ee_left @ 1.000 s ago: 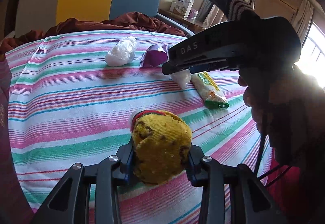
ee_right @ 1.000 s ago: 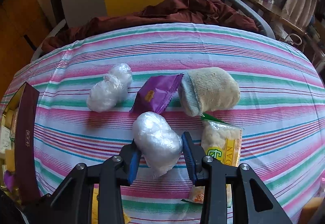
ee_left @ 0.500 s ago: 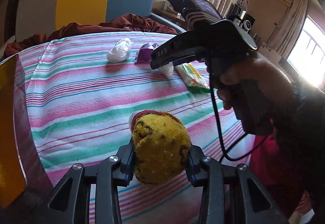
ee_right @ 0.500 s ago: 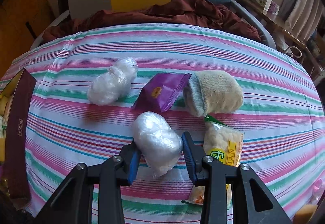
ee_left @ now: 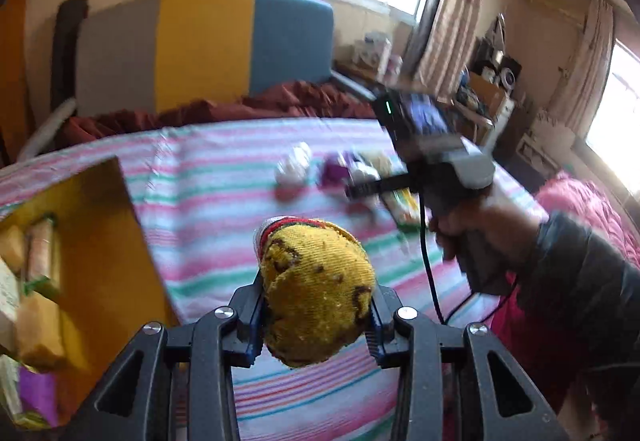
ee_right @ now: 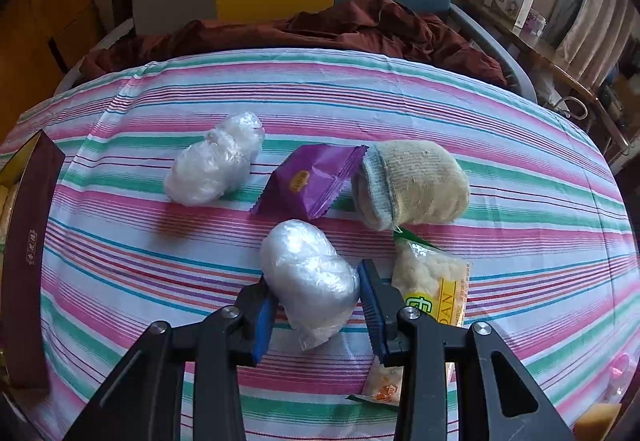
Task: Organize objects
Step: 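Carry yellow ball into gold tray and open left tool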
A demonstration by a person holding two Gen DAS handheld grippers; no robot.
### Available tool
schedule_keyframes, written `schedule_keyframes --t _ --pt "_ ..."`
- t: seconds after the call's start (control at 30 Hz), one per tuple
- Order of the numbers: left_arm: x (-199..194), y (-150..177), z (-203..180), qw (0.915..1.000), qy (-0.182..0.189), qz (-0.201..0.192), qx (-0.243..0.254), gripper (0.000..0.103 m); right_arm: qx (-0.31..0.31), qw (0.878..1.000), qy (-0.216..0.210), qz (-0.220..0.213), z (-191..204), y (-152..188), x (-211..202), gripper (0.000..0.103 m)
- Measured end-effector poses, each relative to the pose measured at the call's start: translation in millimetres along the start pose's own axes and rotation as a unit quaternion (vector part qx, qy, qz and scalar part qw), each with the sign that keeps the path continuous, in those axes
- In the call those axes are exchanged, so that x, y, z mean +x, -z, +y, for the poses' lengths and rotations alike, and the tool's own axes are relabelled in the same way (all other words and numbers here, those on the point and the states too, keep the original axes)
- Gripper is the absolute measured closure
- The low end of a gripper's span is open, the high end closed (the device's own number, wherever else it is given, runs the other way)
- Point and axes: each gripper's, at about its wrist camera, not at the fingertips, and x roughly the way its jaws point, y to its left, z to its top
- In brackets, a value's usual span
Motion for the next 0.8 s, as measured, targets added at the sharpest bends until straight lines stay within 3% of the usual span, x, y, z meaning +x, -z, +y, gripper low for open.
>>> schedule_keyframes --t 0.13,0.27,0.53,0.67,0.8 --pt "-20 -16 15 0.9991 -0.034 -0.021 -0.012 0.064 -0.009 1.0 0.007 -0.002 3 1 0 0.064" --pt "-31 -21 30 0.9952 -0.091 -0.037 0.008 0.064 -0.013 1.0 0.012 -0.003 4 3 0 0.064" --pt "-31 -22 81 0.9872 -0.159 -0.017 -0.009 0.063 -0.023 1.0 0.021 -0.005 8 4 1 0.064" --pt "-27 -19 106 0.9859 -0.165 0.0 -0.026 0.063 -0.027 0.999 0.025 -0.002 8 4 3 0.064" --pt "-14 -15 140 0.9861 -0.144 0.038 -0.075 0.063 -0.027 0.999 0.029 -0.002 9 5 1 0.064"
